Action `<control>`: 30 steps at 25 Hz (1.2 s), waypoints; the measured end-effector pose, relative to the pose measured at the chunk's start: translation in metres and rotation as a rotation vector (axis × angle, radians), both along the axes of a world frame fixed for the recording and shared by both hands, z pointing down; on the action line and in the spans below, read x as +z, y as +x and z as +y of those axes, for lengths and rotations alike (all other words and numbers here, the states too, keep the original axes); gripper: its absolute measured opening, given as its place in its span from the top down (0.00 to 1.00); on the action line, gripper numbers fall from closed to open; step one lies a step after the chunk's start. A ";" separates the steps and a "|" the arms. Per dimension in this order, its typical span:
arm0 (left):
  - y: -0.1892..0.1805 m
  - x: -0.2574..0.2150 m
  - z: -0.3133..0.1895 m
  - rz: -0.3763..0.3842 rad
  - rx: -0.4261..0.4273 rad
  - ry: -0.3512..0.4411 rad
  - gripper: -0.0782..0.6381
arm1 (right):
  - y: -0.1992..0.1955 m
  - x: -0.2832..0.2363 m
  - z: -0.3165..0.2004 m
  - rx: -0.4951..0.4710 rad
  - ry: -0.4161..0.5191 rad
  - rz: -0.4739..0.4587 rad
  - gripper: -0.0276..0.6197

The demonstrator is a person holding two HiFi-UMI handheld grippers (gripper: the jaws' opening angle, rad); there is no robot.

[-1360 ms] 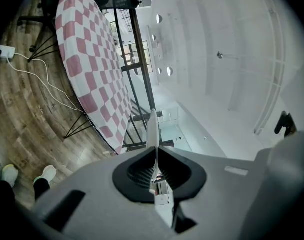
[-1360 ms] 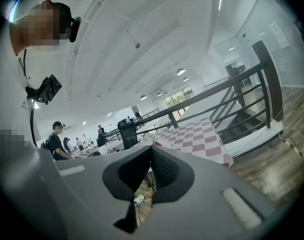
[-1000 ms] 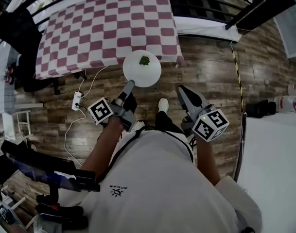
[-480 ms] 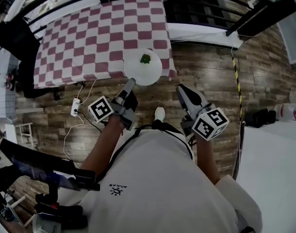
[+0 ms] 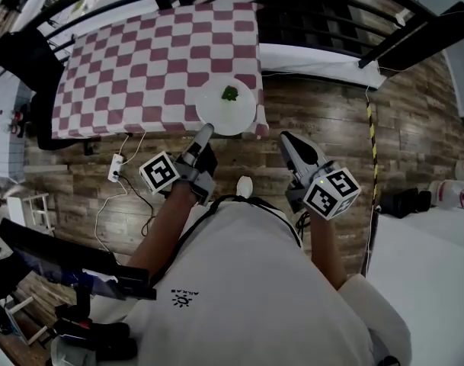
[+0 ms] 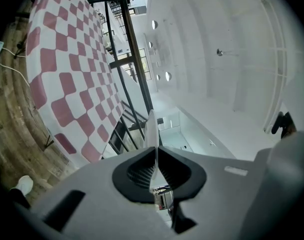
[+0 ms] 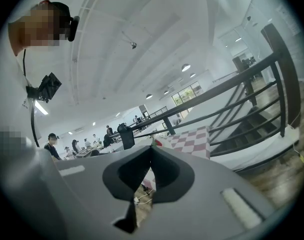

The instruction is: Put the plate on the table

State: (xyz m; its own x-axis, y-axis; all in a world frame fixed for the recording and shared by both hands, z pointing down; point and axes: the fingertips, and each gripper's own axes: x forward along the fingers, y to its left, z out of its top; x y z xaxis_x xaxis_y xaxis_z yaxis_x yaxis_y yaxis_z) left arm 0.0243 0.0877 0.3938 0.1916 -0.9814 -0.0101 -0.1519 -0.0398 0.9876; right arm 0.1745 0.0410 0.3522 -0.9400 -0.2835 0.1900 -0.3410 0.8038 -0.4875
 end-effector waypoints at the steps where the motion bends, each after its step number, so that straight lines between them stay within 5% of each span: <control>1: 0.002 0.001 -0.003 0.003 -0.007 -0.002 0.86 | 0.002 0.002 -0.003 -0.006 -0.003 0.002 0.94; 16: 0.015 0.010 -0.030 0.014 -0.043 -0.035 0.86 | 0.013 0.015 -0.037 -0.058 -0.030 0.002 0.94; 30: -0.016 0.021 -0.077 0.030 -0.011 -0.031 0.86 | -0.013 0.020 -0.072 -0.015 -0.035 0.028 0.94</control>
State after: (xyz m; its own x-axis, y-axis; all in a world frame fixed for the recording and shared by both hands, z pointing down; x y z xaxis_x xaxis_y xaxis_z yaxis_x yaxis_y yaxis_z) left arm 0.0081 0.0106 0.4147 0.1809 -0.9834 0.0143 -0.1220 -0.0081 0.9925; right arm 0.1620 -0.0308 0.3727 -0.9383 -0.2622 0.2254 -0.3427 0.7917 -0.5057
